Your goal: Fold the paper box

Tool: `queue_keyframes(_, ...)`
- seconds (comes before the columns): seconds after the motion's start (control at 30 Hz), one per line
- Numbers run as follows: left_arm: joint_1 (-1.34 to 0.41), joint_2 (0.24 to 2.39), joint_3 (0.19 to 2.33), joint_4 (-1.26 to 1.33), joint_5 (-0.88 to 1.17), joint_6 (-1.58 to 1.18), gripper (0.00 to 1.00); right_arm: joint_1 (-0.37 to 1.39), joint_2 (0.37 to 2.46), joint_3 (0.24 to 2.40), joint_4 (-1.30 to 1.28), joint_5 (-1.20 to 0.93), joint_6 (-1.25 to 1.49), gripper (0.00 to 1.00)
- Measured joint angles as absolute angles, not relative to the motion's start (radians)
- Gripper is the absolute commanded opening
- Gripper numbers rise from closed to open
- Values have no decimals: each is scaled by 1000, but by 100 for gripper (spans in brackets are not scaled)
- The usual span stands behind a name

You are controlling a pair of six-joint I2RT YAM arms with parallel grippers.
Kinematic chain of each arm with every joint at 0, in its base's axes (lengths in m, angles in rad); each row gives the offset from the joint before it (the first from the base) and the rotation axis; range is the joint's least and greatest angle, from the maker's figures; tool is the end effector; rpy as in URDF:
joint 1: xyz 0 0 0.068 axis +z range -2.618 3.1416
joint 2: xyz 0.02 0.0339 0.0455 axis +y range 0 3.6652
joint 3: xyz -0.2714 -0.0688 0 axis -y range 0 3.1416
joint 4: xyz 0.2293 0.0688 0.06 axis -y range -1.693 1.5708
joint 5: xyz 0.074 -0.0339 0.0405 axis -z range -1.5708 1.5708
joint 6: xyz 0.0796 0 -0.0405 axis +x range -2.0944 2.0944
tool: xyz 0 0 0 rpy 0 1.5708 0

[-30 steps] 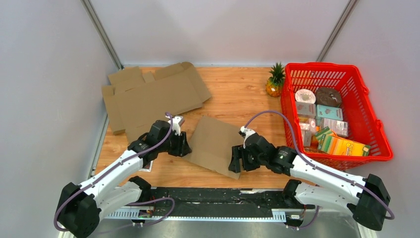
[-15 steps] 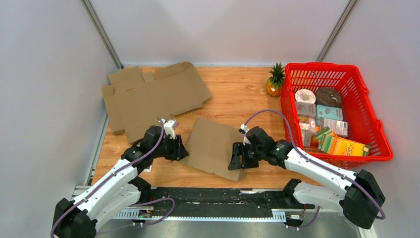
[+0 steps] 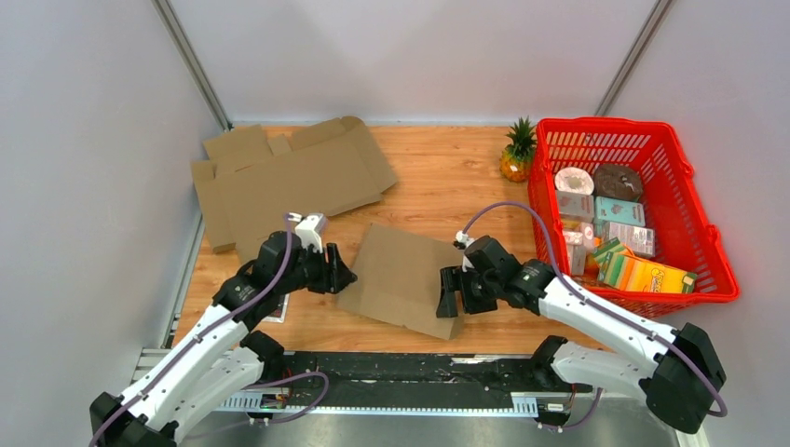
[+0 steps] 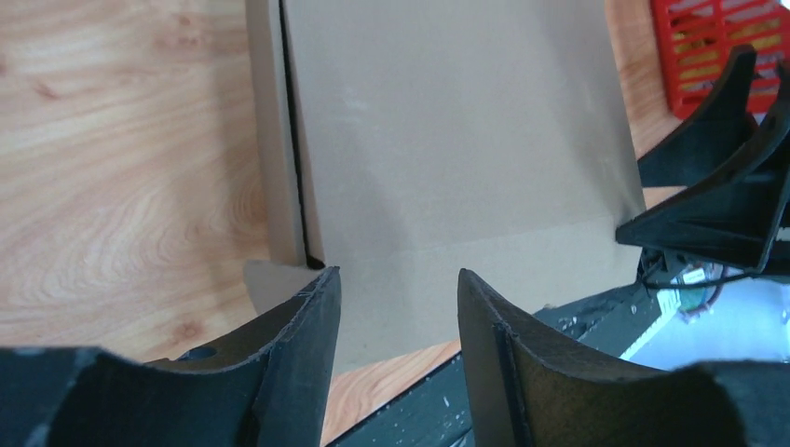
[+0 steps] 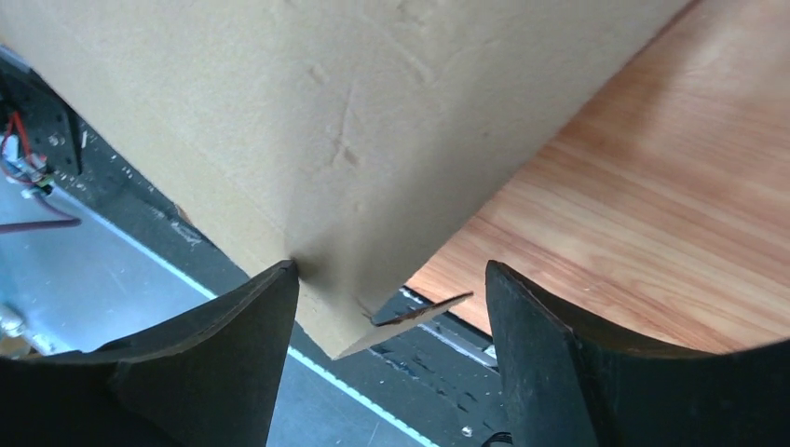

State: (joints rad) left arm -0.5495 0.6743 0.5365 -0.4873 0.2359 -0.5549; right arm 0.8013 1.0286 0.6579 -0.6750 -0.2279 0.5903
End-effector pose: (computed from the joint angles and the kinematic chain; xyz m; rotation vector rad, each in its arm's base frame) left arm 0.1320 -0.1026 0.2223 0.1339 2.3126 -0.8537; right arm 0.1202 0.1500 0.1877 -0.3794 2.7671 0.7261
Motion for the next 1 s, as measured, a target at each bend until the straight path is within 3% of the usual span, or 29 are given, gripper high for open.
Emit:
queue_keyframes(0.17,-550,811,622,-467,187,-535,53,769,1054,664,-667,-175,572,71)
queue_keyframes(0.37,-550,997,595,-389,189,-514,43,736,1092,648,-590,-161,558,54)
queue_keyframes(0.4,-550,1001,567,-370,192,-514,42,736,1089,633,-569,-160,553,45)
queue_keyframes(0.5,-550,994,503,-338,196,-519,39,736,1074,595,-523,-158,548,37)
queue_keyframes(0.63,-550,969,485,-317,192,-519,35,718,1033,572,-504,-146,549,41)
queue_keyframes(0.8,-550,945,485,-318,181,-519,39,650,1024,572,-496,-144,538,41)
queue_keyframes(0.83,-550,935,485,-319,177,-519,44,643,1024,572,-496,-147,537,40)
queue_keyframes(1.0,-549,902,490,-323,167,-521,57,576,1060,595,-485,-149,514,27)
